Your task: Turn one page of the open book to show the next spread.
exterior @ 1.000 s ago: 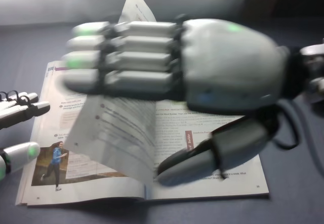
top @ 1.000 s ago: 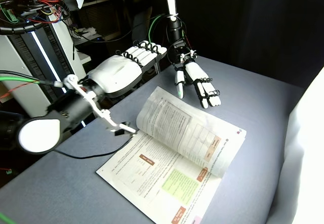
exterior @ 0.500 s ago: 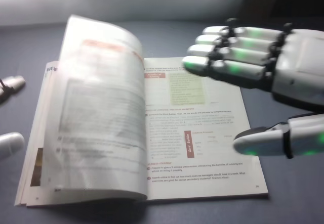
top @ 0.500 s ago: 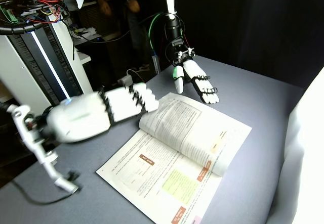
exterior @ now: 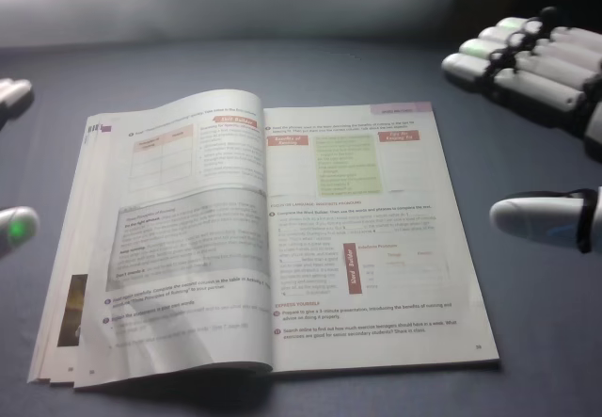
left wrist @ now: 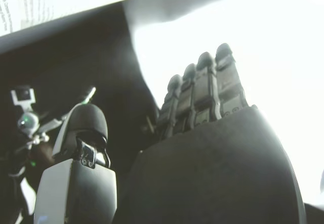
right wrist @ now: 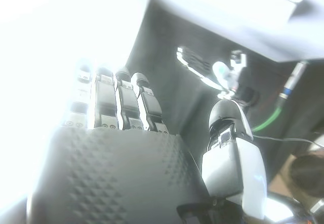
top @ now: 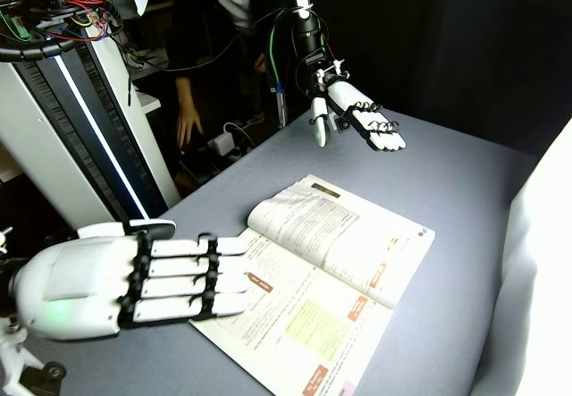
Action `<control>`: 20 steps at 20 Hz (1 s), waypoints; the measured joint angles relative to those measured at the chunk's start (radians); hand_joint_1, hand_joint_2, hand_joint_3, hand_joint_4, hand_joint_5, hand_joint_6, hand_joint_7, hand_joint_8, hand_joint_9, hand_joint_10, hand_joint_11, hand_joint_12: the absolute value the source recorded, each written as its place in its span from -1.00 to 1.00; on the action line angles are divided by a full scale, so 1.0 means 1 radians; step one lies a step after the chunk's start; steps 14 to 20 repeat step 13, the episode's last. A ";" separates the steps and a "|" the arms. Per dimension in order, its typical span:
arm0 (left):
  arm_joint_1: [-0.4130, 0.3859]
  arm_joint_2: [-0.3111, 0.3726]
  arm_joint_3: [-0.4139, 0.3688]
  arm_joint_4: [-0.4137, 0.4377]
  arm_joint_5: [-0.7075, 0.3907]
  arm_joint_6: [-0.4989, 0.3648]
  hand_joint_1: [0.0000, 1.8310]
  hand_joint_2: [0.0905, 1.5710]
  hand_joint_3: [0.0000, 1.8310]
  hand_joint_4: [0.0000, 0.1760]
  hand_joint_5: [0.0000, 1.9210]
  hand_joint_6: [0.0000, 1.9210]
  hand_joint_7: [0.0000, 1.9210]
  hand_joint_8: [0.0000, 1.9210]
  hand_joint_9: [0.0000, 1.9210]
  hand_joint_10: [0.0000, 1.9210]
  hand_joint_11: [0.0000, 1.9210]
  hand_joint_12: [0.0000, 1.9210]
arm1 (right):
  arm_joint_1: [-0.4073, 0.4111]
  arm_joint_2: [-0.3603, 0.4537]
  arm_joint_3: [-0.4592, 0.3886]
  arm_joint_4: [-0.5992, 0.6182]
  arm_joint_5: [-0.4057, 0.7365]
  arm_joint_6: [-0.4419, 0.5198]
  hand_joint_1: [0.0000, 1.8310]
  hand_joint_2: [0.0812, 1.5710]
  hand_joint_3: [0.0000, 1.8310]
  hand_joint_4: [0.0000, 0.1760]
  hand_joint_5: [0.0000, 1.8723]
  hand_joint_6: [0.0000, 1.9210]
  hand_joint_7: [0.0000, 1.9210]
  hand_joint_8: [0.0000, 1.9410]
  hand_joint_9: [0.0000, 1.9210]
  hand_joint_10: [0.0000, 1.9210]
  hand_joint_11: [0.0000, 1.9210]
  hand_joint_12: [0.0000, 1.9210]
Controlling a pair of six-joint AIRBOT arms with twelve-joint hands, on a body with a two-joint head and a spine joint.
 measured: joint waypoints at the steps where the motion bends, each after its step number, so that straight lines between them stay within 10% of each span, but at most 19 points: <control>1: -0.014 0.000 0.002 0.003 -0.002 0.000 -0.76 0.68 -1.00 -1.00 -1.00 -1.00 -1.00 -1.00 -1.00 -1.00 -1.00 -1.00 | -0.012 0.005 -0.003 0.013 0.014 -0.003 -1.00 0.51 -0.97 -1.00 -1.00 -1.00 -1.00 -1.00 -1.00 -1.00 -1.00 -1.00; 2: -0.034 -0.005 0.010 0.016 -0.005 0.000 -0.76 0.68 -1.00 -1.00 -1.00 -1.00 -1.00 -1.00 -1.00 -1.00 -1.00 -1.00 | -0.031 0.009 -0.006 0.041 0.046 -0.011 -0.99 0.50 -0.98 -0.59 -1.00 -1.00 -1.00 -1.00 -1.00 -1.00 -1.00 -1.00; 3: -0.060 -0.016 0.017 0.031 -0.001 0.000 -0.81 0.68 -1.00 -1.00 -1.00 -1.00 -1.00 -1.00 -1.00 -1.00 -1.00 -1.00 | -0.060 0.016 -0.012 0.085 0.085 -0.023 -0.97 0.55 -0.97 -1.00 -1.00 -1.00 -1.00 -1.00 -1.00 -1.00 -1.00 -1.00; 6: -0.115 -0.038 0.033 0.074 0.017 0.000 -0.87 0.70 -0.99 -1.00 -1.00 -1.00 -1.00 -1.00 -1.00 -1.00 -1.00 -1.00 | -0.109 0.033 -0.024 0.152 0.180 -0.035 -0.94 0.56 -0.98 -1.00 -1.00 -1.00 -1.00 -1.00 -1.00 -1.00 -0.95 -0.97; 10: -0.160 -0.061 0.055 0.071 0.008 -0.005 -0.67 0.69 -1.00 -0.79 -1.00 -1.00 -1.00 -1.00 -1.00 -1.00 -1.00 -1.00 | -0.142 0.046 -0.035 0.201 0.299 -0.044 -0.80 0.58 -1.00 0.27 -1.00 -1.00 -1.00 -1.00 -1.00 -1.00 -1.00 -0.81; 12: -0.179 -0.063 0.060 0.088 0.009 -0.006 -0.54 0.74 -0.99 -0.40 -1.00 -1.00 -1.00 -1.00 -1.00 -1.00 -1.00 -1.00 | -0.156 0.052 -0.037 0.212 0.359 -0.046 -0.82 0.55 -1.00 -0.03 -1.00 -1.00 -1.00 -1.00 -1.00 -1.00 -1.00 -0.58; 20: -0.187 -0.063 0.061 0.094 0.007 -0.007 -0.54 0.74 -0.99 -0.40 -1.00 -1.00 -1.00 -1.00 -1.00 -1.00 -1.00 -1.00 | -0.159 0.056 -0.039 0.213 0.378 -0.046 -0.82 0.55 -1.00 -0.03 -1.00 -1.00 -1.00 -1.00 -1.00 -1.00 -1.00 -0.58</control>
